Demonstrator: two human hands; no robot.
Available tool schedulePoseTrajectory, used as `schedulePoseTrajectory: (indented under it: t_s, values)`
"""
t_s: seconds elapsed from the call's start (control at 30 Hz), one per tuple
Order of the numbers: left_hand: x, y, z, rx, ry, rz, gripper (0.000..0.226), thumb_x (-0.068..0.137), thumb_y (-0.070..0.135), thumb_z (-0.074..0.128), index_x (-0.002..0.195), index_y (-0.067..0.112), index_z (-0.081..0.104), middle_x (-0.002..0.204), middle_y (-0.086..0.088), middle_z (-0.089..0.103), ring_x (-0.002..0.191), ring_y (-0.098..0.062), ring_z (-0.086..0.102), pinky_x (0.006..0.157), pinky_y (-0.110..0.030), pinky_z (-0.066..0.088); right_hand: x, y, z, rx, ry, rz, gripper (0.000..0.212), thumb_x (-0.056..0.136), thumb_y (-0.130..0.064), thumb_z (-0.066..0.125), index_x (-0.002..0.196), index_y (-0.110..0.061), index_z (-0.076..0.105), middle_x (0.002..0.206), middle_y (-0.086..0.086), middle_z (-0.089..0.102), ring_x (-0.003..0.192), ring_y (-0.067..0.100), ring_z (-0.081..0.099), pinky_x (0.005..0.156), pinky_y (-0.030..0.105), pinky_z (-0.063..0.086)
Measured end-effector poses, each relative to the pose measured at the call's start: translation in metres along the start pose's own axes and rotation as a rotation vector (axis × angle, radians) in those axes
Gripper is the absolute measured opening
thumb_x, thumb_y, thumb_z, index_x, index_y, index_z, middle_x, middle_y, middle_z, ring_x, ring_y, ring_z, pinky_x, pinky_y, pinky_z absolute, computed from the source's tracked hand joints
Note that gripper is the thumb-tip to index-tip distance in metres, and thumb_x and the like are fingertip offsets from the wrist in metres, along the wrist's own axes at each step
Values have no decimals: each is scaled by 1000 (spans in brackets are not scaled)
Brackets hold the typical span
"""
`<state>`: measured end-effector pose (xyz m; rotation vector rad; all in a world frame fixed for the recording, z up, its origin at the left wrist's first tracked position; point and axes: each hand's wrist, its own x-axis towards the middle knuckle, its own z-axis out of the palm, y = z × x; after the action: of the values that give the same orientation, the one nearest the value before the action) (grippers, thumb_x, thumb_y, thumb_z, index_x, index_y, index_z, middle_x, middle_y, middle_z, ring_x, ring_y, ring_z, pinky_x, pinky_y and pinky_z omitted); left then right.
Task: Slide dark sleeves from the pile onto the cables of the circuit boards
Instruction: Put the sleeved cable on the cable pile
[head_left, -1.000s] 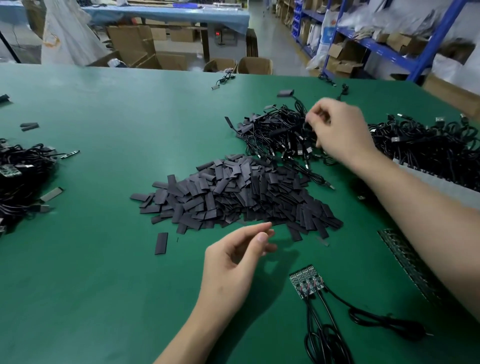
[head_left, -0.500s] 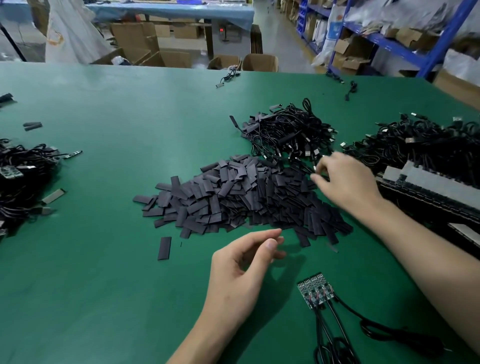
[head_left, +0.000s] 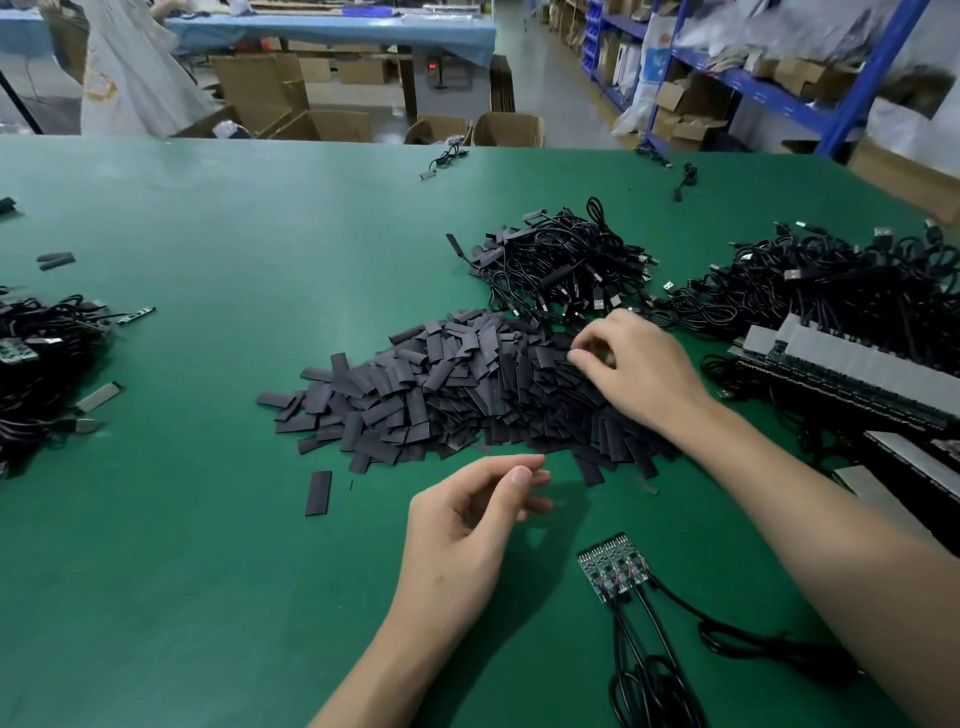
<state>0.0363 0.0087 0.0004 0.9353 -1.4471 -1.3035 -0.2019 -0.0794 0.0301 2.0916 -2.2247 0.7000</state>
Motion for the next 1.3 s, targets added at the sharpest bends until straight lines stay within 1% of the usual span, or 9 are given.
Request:
schedulePoseTrajectory:
  t_s: [0.23,0.47,0.53,0.67,0.8,1.03,1.1,1.2,1.3]
  values:
    - [0,-1,-2,25,4,9,22,97,25,58,105,18,77,95,4,80,81,-15,77,73,-21,57,-10,-40,6,38,-128,-142,39,90,-51,74,119,-26,68,105,-8,56,96,12,54,83,31,45]
    - [0,-3,-4,189,-6,58,12,96,20,70,103,25,78,90,10,78,79,-9,73,75,-19,54,-35,-57,-18,27,-219,-170,17,92,-42,73,102,-30,69,101,-10,58,94,10,54,81,30,43]
    - [0,-5,-4,423,-68,129,12,90,32,76,102,28,78,89,16,71,81,-6,66,75,-17,48,-58,-58,-32,37,-307,-189,13,90,-45,73,94,-34,68,94,-14,57,85,2,54,76,27,41]
    - [-5,-7,0,925,-329,221,63,74,88,53,110,40,73,96,20,51,95,-1,48,83,-27,38,-106,-47,-56,-40,-557,-179,32,86,-61,69,111,-42,63,105,-23,54,99,-7,51,83,20,42]
    - [-7,-7,3,967,-376,242,66,70,90,53,113,44,71,100,21,48,99,-1,44,83,-25,32,-135,-38,-53,-53,-599,-117,37,90,-60,66,121,-43,55,116,-24,47,108,-6,44,88,22,39]
    - [-9,-1,6,711,-426,160,35,75,57,81,104,41,70,104,22,61,107,3,55,92,-22,36,-148,-28,-46,272,-542,109,27,81,-42,83,90,-40,57,97,-21,60,93,-8,55,80,18,44]
    - [-11,3,6,489,-400,39,26,76,47,85,97,36,72,93,17,70,93,1,65,87,-21,47,-149,-29,-46,458,-510,167,29,80,-28,86,87,-37,59,86,-17,68,79,-9,60,71,14,43]
    - [-11,9,7,164,-358,-125,23,78,24,89,94,23,73,77,8,70,73,-8,64,75,-21,52,-153,-35,-44,757,-410,267,31,79,-19,89,90,-33,64,89,-8,77,80,-4,67,78,16,46]
    - [-10,12,5,18,-338,-209,22,73,29,85,90,17,76,74,3,72,68,-10,65,70,-19,51,-158,-44,-38,1064,-319,366,31,71,-23,90,92,-33,70,92,7,80,79,13,73,74,22,55]
